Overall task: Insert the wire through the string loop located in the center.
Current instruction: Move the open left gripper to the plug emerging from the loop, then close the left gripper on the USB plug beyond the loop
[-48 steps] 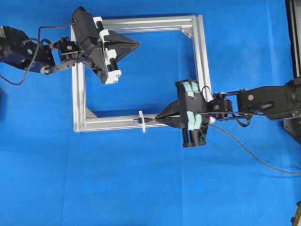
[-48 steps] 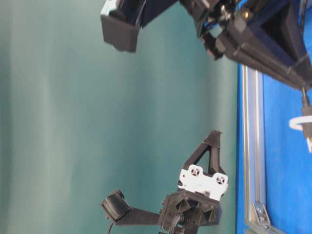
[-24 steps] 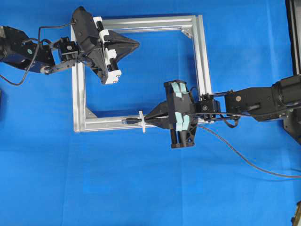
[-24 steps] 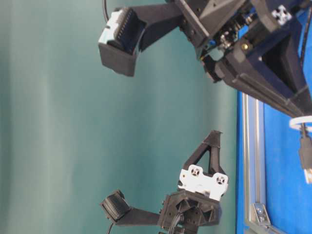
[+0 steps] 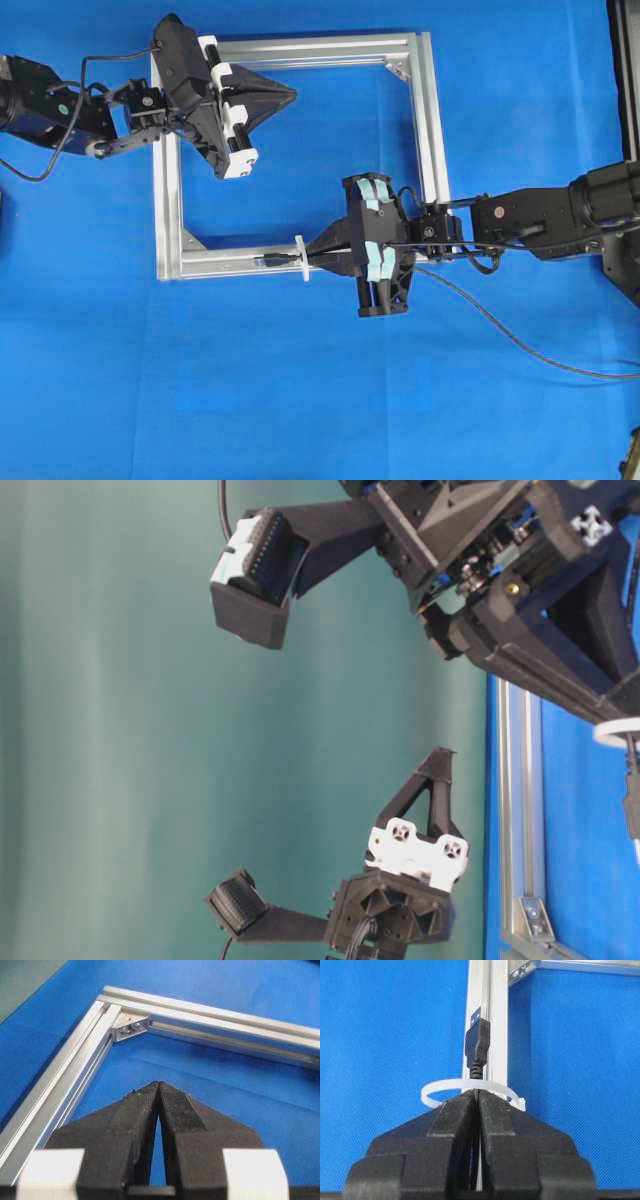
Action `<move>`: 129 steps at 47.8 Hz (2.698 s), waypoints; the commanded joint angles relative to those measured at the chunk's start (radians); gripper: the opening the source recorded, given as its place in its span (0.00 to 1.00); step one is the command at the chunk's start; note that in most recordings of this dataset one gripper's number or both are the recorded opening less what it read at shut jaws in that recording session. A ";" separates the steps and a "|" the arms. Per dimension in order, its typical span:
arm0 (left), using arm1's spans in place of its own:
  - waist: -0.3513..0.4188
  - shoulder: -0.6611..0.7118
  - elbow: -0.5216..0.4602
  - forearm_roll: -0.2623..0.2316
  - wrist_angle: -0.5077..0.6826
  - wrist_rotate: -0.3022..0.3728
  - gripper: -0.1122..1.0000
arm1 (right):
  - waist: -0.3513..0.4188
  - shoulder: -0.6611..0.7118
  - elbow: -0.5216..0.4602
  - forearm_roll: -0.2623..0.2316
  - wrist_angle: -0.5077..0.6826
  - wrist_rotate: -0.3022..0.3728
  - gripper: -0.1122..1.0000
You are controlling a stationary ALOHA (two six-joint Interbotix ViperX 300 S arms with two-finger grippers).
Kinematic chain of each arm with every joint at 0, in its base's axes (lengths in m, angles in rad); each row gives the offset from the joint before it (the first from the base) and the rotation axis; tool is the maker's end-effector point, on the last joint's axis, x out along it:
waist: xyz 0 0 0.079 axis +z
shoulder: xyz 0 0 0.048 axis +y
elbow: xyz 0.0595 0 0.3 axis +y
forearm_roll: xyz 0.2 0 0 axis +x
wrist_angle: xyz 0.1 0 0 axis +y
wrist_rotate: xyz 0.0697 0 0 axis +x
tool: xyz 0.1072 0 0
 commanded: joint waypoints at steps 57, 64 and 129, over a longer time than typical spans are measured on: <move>-0.397 -0.081 0.058 0.000 -0.003 -0.141 0.10 | 0.002 -0.015 -0.017 -0.002 -0.008 0.000 0.08; -0.396 -0.083 0.058 0.000 0.012 -0.141 0.10 | 0.002 -0.015 -0.014 -0.002 -0.008 0.000 0.08; -0.385 0.015 0.035 0.000 0.120 -0.175 0.93 | 0.003 -0.015 -0.012 -0.003 -0.008 -0.003 0.08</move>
